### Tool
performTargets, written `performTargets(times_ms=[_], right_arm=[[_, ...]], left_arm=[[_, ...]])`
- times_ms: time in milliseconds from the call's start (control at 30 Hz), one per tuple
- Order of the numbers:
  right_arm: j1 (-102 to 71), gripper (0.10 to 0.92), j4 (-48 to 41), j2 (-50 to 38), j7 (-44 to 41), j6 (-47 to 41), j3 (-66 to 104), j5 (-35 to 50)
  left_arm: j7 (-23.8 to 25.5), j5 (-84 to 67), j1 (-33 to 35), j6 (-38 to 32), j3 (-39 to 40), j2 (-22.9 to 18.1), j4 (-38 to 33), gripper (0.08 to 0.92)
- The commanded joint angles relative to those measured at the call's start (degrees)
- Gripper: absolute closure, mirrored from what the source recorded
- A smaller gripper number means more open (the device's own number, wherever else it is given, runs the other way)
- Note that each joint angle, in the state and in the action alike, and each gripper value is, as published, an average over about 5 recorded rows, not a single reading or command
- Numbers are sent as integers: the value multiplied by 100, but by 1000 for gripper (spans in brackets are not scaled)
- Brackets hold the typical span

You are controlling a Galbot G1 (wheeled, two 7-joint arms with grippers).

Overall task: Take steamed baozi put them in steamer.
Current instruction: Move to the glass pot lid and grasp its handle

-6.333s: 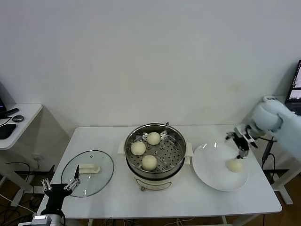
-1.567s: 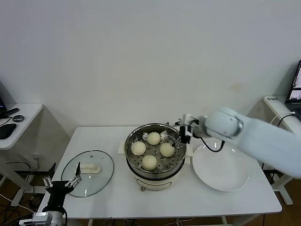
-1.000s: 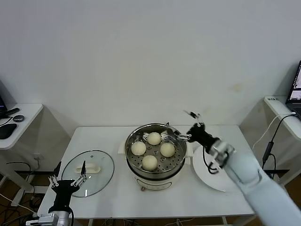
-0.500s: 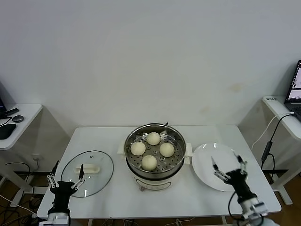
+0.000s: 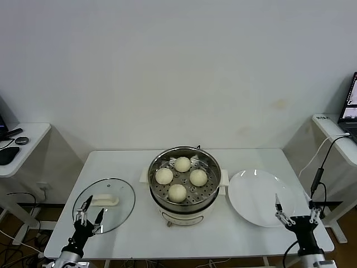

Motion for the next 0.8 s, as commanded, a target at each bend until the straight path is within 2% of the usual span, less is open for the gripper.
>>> performTargets(times_ms=[33,367,800], right_arm=[[-146,203,-20,217,60,91,215,-7],[-169,203,-30,301,68,105,46,-143],[-147,203,-166,391,107,187,-66,-453]], left_arm=[[26,1399,-1003,-55,272,408,1149,177],[104,1397,-1675,27,484,511,1680,177],[143,1357,-2157,133,696,548,2070,177]])
